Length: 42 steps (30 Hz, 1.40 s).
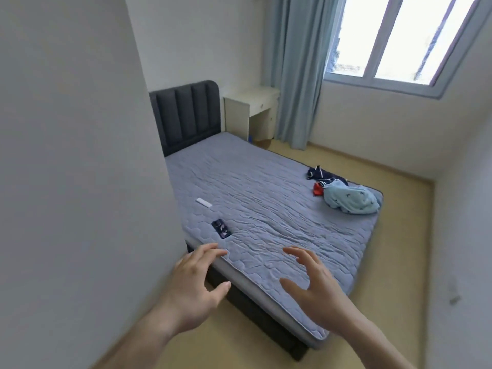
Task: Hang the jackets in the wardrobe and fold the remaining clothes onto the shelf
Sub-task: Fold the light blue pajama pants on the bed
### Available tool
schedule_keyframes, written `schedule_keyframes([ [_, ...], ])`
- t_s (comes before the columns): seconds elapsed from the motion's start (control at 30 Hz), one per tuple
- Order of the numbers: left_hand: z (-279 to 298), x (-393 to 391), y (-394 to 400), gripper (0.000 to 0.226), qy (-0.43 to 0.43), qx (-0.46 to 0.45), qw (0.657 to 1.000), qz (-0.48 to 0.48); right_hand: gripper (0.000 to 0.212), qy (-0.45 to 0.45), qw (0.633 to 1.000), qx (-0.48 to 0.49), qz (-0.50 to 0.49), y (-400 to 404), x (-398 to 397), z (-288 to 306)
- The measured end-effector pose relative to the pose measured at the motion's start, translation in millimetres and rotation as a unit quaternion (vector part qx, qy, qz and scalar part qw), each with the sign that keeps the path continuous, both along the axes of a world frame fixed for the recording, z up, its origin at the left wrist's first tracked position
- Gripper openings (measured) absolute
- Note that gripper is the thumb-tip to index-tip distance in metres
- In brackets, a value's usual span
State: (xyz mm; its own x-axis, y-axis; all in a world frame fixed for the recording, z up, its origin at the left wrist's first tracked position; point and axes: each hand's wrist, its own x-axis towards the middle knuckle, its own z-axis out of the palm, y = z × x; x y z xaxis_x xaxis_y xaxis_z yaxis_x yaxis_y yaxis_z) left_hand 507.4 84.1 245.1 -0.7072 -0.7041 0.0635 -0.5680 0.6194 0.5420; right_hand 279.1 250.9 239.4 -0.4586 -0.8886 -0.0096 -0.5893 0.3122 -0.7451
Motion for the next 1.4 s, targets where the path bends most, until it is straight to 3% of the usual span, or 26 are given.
schedule_keyframes([
  [0.33, -10.5, -242.5, -35.0, 0.058, -0.018, 0.005, 0.98, -0.199, 0.054, -0.001, 0.985, -0.031, -0.168, 43.8, -161.5, -11.9],
  [0.5, -15.9, -354.9, -17.4, 0.058, -0.012, 0.005, 0.973, -0.232, 0.055, 0.0, 0.978, -0.036, -0.204, 68.6, -261.6, -20.0],
  [1.0, -35.3, -579.6, 33.4, 0.054, -0.017, 0.051, 0.991, -0.119, 0.053, -0.008, 0.994, 0.0, -0.107, 92.8, -554.6, -25.4],
  [1.4, -93.7, -746.3, -61.0, 0.054, -0.038, 0.096, 0.994, -0.04, 0.051, -0.03, 0.995, 0.071, -0.066, 6.9, -755.3, -68.2],
])
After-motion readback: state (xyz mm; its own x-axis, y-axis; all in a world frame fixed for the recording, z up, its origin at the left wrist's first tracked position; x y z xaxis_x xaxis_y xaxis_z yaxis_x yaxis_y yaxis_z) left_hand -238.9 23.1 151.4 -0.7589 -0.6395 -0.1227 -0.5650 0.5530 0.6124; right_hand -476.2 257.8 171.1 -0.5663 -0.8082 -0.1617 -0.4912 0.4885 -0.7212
